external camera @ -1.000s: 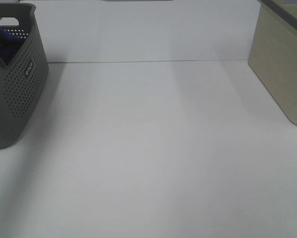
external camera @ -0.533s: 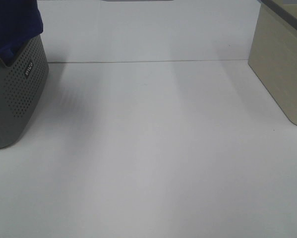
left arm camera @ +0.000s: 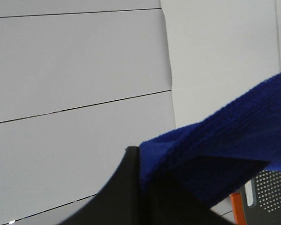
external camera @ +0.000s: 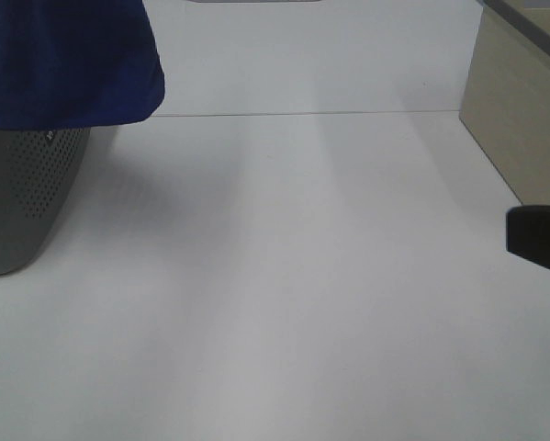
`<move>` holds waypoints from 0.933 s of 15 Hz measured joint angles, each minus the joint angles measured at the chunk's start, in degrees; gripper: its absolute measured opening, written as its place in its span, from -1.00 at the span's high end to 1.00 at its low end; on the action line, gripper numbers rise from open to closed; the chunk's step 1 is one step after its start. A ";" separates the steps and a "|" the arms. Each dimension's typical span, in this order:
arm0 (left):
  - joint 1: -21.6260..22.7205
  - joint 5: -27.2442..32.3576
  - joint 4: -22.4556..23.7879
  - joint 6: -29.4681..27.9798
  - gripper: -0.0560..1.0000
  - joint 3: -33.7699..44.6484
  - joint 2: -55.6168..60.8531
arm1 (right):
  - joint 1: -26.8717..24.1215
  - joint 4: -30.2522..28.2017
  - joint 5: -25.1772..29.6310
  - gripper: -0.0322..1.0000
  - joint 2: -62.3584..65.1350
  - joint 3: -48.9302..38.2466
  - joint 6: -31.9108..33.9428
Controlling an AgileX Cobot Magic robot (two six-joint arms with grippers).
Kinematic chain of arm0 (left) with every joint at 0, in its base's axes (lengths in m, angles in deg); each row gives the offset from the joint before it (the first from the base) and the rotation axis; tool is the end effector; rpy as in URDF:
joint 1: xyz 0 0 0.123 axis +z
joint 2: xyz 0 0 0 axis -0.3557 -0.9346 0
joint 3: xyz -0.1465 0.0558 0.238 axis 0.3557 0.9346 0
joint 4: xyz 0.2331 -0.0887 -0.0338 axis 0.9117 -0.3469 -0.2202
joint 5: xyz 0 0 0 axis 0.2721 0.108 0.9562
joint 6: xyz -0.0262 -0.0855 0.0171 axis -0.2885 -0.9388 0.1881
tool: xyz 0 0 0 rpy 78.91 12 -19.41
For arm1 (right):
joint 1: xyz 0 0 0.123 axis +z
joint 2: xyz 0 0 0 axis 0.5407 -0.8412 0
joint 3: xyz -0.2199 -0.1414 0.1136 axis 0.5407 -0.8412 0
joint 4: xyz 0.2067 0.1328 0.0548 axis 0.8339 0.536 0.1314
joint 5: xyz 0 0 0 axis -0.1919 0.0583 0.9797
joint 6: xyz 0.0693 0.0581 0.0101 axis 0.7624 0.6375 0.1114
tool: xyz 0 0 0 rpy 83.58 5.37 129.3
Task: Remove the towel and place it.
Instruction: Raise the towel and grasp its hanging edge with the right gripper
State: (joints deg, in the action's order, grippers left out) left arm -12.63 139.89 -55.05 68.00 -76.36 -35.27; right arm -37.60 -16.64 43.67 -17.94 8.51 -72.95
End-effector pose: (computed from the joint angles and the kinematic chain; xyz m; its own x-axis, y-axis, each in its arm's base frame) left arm 0.2665 -0.1422 0.5162 0.2505 0.9680 0.0138 0.3157 -0.0952 0.9441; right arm 0.0990 0.0555 0.2932 -0.3278 -0.1658 -0.9301 -0.6590 0.7456 0.0994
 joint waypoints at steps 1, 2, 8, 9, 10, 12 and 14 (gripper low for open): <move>-1.03 1.49 0.11 0.00 0.89 0.23 0.00 | 0.00 4.81 0.00 -0.51 -5.67 0.00 -6.99; -3.09 2.06 0.11 0.00 0.89 0.29 0.06 | 0.00 10.54 0.00 -0.51 -11.29 0.00 -13.41; -11.29 2.18 0.11 3.61 0.89 0.57 0.29 | 0.00 34.15 9.97 -0.52 -40.34 1.43 -48.19; -11.63 1.95 -0.23 3.90 0.89 0.57 0.29 | 0.00 34.21 11.46 -0.53 -43.66 2.52 -49.45; -11.63 1.78 -0.57 4.07 0.89 0.57 0.29 | 0.29 34.38 12.43 -0.55 -46.52 4.07 -50.53; -11.63 0.57 -1.43 4.07 0.89 0.57 0.17 | 3.90 34.78 12.55 -0.57 -50.65 8.48 -51.57; -11.63 -1.49 -3.09 4.07 0.89 0.57 0.11 | 9.97 34.89 11.46 -0.57 -54.43 13.92 -52.25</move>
State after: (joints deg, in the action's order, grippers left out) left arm -24.26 138.40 -58.14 72.07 -75.79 -35.15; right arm -27.63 18.26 55.13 -72.37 22.43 -125.21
